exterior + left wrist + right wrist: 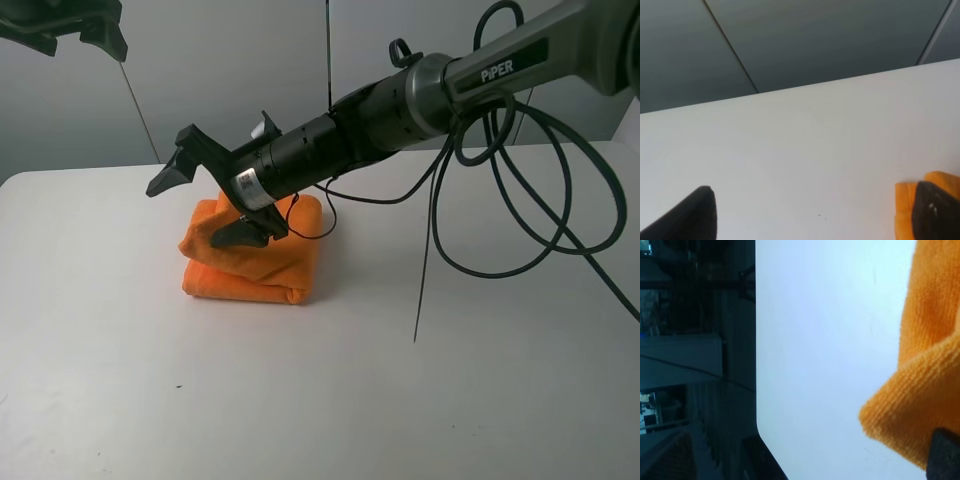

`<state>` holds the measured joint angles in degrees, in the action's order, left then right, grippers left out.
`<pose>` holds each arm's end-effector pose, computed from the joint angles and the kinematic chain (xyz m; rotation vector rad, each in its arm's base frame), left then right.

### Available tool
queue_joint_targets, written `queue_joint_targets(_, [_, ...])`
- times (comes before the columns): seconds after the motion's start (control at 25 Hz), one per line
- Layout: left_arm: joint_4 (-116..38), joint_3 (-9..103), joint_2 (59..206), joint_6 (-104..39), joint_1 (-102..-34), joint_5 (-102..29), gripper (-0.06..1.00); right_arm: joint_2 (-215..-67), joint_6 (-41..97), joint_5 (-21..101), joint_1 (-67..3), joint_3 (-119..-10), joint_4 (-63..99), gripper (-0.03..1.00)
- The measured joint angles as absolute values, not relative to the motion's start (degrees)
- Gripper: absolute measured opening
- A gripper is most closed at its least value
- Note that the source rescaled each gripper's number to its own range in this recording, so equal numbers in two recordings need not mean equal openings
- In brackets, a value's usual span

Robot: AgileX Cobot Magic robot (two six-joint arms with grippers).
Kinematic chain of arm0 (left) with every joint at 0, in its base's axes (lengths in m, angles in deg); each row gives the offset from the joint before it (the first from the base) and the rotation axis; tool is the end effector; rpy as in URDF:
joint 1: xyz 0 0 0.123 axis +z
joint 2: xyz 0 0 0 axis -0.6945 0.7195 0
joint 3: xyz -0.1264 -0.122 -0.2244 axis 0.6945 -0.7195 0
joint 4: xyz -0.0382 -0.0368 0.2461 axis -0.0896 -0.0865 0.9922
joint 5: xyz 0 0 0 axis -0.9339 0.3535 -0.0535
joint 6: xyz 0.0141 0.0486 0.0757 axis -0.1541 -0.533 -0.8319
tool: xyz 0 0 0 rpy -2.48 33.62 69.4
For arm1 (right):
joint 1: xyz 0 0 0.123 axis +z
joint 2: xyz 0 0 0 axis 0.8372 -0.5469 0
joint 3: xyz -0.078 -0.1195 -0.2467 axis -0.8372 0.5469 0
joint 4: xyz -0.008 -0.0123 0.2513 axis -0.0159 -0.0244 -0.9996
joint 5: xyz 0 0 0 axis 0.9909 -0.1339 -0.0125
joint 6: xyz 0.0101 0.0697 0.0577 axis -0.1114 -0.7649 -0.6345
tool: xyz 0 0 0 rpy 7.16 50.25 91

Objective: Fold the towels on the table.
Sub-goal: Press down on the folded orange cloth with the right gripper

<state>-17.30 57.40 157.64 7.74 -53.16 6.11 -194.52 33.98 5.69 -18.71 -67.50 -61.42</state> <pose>0.3846 -0.0526 0.3374 0.1416 2.4156 0.0491 0.3224 0.3325 0.1425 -0.0385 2.6889 1.5873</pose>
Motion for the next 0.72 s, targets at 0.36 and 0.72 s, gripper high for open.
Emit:
queue_joint_targets(0.36, [-18.4,57.4,157.6,7.7,-53.2,6.7,0.99,-195.7,34.0,14.4,-15.2,-67.5,-58.2,1.00])
queue_joint_targets(0.72, [-19.2,57.4,157.6,7.7,-53.2,7.9,0.99,-198.1,34.1,12.3,-15.2,-67.5,-58.5,1.00])
